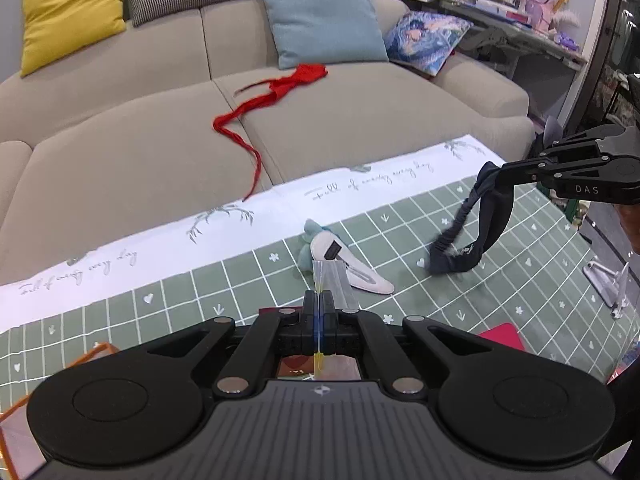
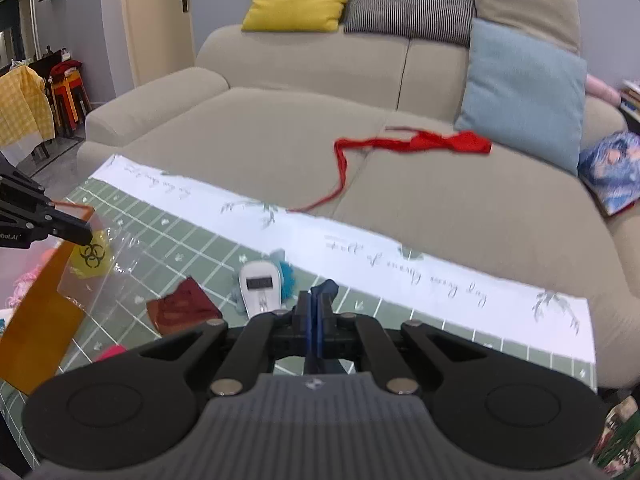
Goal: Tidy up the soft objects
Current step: 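Lift the plastic bag with the left tool while the right tool lifts the navy headband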
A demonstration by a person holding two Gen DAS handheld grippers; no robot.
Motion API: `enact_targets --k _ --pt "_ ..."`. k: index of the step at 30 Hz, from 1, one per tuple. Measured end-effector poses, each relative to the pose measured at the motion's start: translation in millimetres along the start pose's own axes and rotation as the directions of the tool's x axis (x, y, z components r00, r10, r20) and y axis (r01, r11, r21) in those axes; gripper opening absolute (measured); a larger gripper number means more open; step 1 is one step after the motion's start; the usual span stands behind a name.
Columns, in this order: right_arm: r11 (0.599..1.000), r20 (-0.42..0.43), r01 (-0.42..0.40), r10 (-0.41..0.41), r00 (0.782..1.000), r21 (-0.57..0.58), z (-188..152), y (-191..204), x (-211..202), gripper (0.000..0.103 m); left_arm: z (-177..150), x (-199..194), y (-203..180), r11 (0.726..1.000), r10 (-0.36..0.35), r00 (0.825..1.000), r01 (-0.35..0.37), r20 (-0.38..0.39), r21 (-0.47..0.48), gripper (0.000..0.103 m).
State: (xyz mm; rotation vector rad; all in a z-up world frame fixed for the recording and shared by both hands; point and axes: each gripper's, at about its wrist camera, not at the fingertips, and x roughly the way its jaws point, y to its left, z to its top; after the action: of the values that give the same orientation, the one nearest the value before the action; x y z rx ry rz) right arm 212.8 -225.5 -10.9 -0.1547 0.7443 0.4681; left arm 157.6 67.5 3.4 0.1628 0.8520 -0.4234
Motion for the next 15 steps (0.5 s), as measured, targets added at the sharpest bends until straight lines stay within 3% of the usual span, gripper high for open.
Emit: enact_targets --k 7,15 --pt "0.999 0.071 0.023 -0.02 0.997 -0.041 25 25 -35 0.0 3 -43 7 1.0 0.02 0.998 -0.02 0.053 0.007 0.0" --pt "0.99 0.131 0.003 0.016 0.991 -0.14 63 86 -58 0.0 -15 -89 37 0.997 0.078 0.994 -0.077 0.079 -0.014 0.0"
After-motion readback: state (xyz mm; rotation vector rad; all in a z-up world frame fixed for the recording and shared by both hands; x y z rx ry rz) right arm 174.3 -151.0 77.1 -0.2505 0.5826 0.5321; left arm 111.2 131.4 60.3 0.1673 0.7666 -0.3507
